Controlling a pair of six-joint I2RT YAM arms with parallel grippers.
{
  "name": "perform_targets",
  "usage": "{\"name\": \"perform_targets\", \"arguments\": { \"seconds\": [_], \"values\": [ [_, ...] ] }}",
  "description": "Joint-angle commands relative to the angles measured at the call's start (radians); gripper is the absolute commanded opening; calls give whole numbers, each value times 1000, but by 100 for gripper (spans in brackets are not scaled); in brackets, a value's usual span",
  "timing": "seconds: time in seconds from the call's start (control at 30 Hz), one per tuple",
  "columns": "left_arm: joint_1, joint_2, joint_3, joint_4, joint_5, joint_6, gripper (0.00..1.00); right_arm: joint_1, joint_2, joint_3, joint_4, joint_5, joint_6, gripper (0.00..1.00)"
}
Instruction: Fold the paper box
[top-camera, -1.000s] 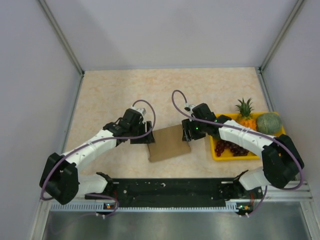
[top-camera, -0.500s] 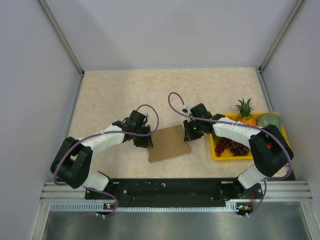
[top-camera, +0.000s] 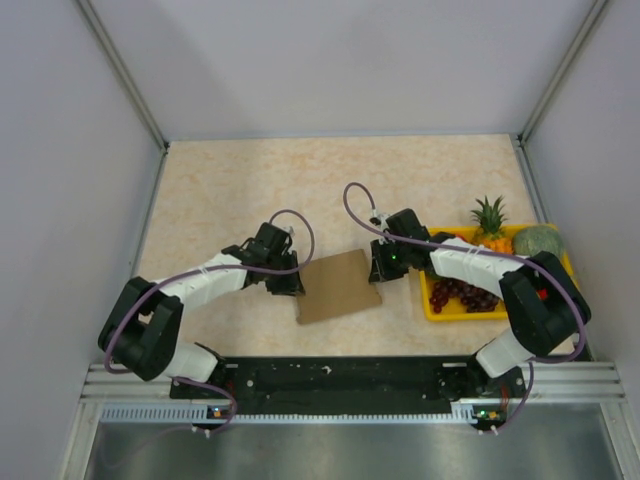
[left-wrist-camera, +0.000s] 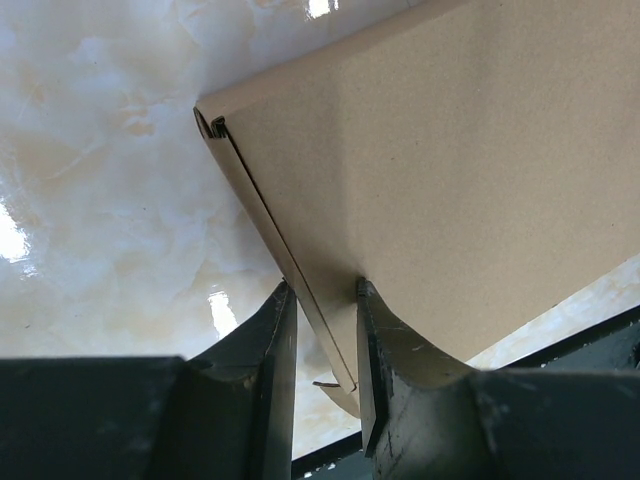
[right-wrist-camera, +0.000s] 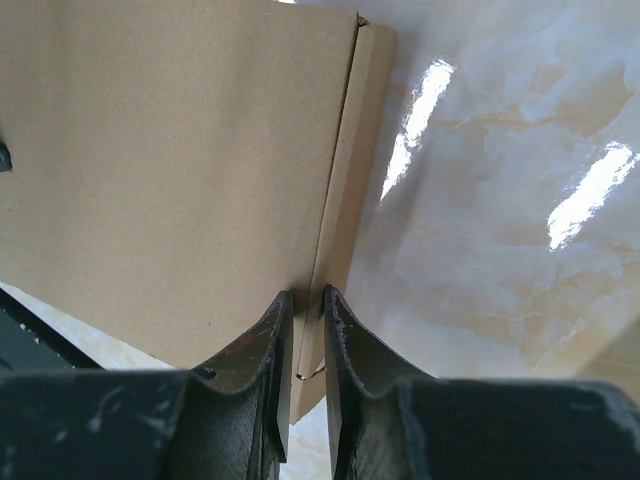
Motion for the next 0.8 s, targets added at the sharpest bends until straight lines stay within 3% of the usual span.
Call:
{"name": "perform_targets", "arguments": {
  "seconds": [0.0, 0.2, 0.33, 0.37, 0.4, 0.53, 0.63, 0.77],
  "values": [
    [-31, 65, -46, 77, -43, 16, 7, 30, 70, -43, 60, -40, 18, 6],
    [-31, -75, 19, -1, -89, 30, 6, 27, 13, -4, 63, -91, 57, 0],
    [-31, -118, 23, -23, -81, 28, 34, 18, 0, 5, 49, -95, 66, 0],
    [-31, -127, 19, -29, -81, 34, 41, 13, -5, 3, 43, -91, 60, 4],
    [-31, -138, 5, -35, -78, 37, 45, 7, -10, -1, 38, -92, 55, 19],
    [-31, -234, -53, -32, -89, 56, 62, -13, -54, -49, 34, -117, 0, 40],
    [-30, -302, -101, -22, -72, 62, 70, -15, -83, -81, 43, -163, -34, 47],
    [-30, -385, -184, 47, -32, 85, 68, -13, -148, -141, 102, -193, -49, 49]
  ]
}}
